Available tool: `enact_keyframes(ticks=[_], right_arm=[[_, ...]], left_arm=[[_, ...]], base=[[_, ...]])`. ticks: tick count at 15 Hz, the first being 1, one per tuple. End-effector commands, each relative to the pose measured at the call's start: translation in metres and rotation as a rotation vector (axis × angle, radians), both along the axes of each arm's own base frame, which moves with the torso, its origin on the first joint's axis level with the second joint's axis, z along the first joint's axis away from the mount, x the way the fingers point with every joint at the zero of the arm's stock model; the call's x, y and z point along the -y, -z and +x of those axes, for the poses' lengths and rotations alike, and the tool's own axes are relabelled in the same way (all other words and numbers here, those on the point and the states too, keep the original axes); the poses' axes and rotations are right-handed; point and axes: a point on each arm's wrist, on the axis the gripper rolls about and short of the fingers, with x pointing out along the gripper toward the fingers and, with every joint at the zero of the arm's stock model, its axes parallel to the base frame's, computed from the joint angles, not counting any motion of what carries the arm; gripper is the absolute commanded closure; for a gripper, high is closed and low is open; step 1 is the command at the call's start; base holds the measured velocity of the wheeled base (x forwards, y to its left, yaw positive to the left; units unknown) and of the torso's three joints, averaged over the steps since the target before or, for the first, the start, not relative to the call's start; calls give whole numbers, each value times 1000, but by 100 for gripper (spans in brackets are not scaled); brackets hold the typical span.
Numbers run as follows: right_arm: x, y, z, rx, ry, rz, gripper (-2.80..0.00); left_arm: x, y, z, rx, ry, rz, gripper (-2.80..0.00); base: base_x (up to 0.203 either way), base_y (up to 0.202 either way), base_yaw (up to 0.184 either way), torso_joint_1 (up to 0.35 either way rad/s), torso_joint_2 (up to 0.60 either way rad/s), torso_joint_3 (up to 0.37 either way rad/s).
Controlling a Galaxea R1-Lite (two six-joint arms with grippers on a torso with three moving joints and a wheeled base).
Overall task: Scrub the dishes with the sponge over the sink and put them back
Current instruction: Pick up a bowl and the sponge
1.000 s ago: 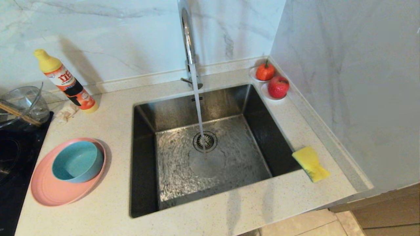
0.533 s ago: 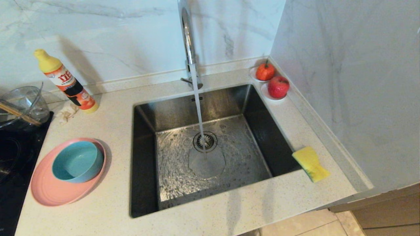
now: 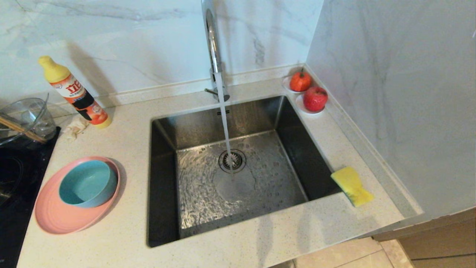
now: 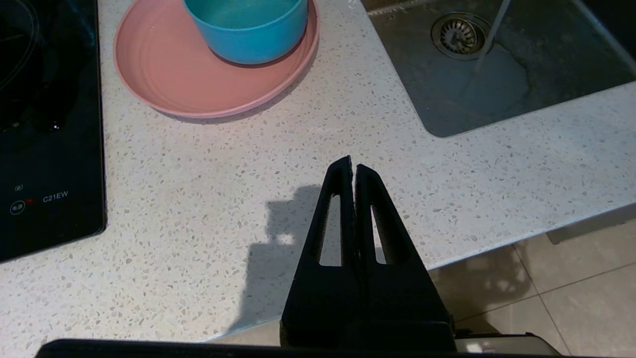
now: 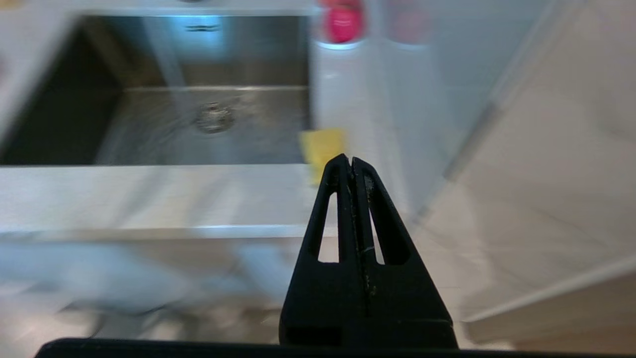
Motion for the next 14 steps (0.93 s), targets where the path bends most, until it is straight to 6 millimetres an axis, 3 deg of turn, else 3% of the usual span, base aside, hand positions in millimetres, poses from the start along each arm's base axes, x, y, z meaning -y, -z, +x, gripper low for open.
enact_keyframes(ticks=[1, 6, 10, 14], right_arm=[[-3, -20, 18, -137, -100, -7, 0], [-4, -57, 59, -256, -118, -1, 0], [-1, -82, 119, -397, -106, 1, 0], [0, -84, 176, -534, -55, -30, 0]], left_arm=[[0, 0, 0, -3, 0, 1, 0], [0, 0, 0, -3, 0, 2, 0], [0, 0, 0, -3, 0, 0, 0], [0, 0, 0, -1, 0, 1, 0]], base=[[0, 0, 0, 0, 0, 0], [0, 0, 0, 0, 0, 0], [0, 0, 0, 0, 0, 0], [0, 0, 0, 0, 0, 0]])
